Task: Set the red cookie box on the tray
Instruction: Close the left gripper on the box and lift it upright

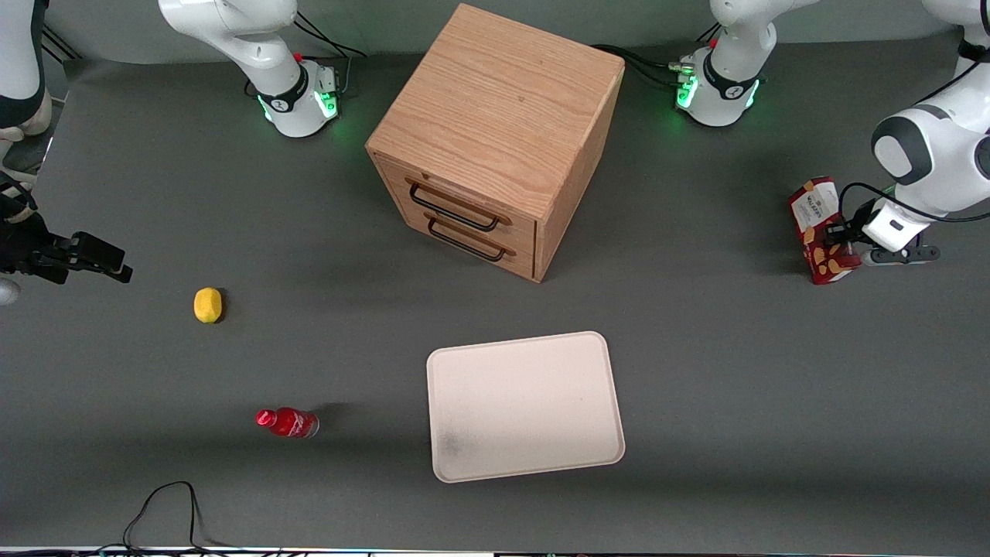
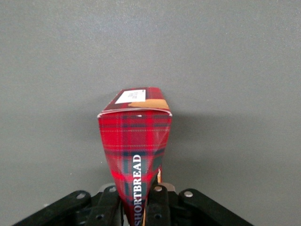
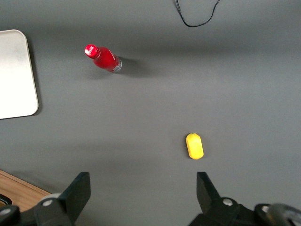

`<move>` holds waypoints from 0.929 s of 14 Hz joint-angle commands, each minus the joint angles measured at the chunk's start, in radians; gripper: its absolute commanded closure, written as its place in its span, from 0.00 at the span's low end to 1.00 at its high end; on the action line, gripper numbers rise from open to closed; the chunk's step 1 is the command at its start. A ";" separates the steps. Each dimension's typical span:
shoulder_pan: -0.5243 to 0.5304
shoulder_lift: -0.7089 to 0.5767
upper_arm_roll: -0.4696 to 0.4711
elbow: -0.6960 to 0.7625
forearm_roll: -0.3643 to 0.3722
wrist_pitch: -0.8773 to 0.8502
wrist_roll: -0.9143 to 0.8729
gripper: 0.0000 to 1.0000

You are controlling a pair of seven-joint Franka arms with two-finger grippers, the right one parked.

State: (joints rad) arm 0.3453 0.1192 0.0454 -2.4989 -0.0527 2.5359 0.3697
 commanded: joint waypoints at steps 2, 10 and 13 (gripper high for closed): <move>0.000 -0.143 -0.006 -0.006 -0.013 -0.134 0.014 1.00; -0.023 -0.210 -0.071 0.556 0.017 -0.776 -0.037 1.00; -0.032 -0.135 -0.079 0.776 0.017 -0.926 -0.054 1.00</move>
State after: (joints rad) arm 0.3312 -0.1071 -0.0345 -1.8993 -0.0508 1.7135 0.3492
